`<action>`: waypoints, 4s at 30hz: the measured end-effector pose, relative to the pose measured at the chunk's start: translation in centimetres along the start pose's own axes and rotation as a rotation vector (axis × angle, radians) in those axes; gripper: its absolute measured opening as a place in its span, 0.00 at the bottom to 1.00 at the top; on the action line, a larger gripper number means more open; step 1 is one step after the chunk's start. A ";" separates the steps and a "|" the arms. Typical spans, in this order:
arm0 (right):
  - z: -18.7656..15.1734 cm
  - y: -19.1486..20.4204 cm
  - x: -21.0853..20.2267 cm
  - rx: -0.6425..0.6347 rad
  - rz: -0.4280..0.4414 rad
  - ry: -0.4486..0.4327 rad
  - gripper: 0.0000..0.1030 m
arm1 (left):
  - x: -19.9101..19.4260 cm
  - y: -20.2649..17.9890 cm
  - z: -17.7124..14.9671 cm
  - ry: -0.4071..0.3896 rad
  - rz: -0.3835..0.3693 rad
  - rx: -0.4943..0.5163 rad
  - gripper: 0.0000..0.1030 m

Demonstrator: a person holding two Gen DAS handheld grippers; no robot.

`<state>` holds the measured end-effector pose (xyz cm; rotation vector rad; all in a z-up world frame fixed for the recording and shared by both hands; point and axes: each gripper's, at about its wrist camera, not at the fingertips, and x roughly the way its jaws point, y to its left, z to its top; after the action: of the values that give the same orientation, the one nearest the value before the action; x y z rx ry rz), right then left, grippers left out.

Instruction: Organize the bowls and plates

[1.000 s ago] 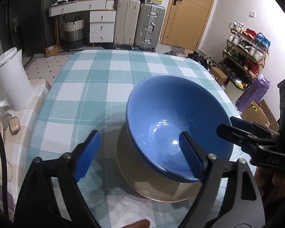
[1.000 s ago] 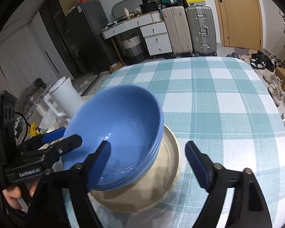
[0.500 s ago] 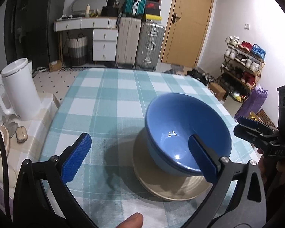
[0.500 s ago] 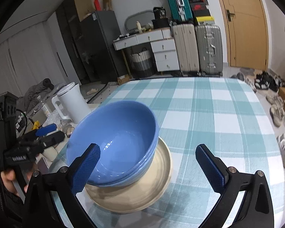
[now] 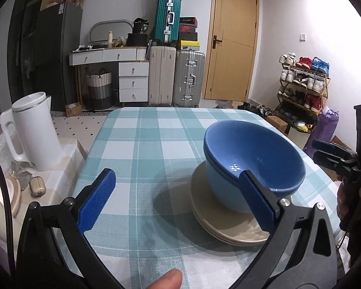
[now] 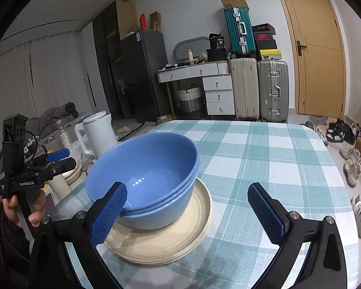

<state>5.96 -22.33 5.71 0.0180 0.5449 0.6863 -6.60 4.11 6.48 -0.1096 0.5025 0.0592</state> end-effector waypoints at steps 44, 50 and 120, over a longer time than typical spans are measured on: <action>-4.6 -0.5 -1.4 -0.048 -0.015 -0.150 1.00 | 2.8 -0.3 -4.8 -0.119 -0.060 0.011 0.99; -4.9 -0.1 -1.5 -0.078 -0.027 -0.154 1.00 | 2.7 -0.3 -4.8 -0.121 -0.062 0.017 0.99; -5.1 0.1 -1.7 -0.093 -0.027 -0.154 1.00 | 2.8 -0.6 -4.8 -0.116 -0.067 0.021 0.99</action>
<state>2.33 -24.04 2.11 -0.0236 0.3640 0.6771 -6.38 3.04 0.97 -0.1020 0.3828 -0.0052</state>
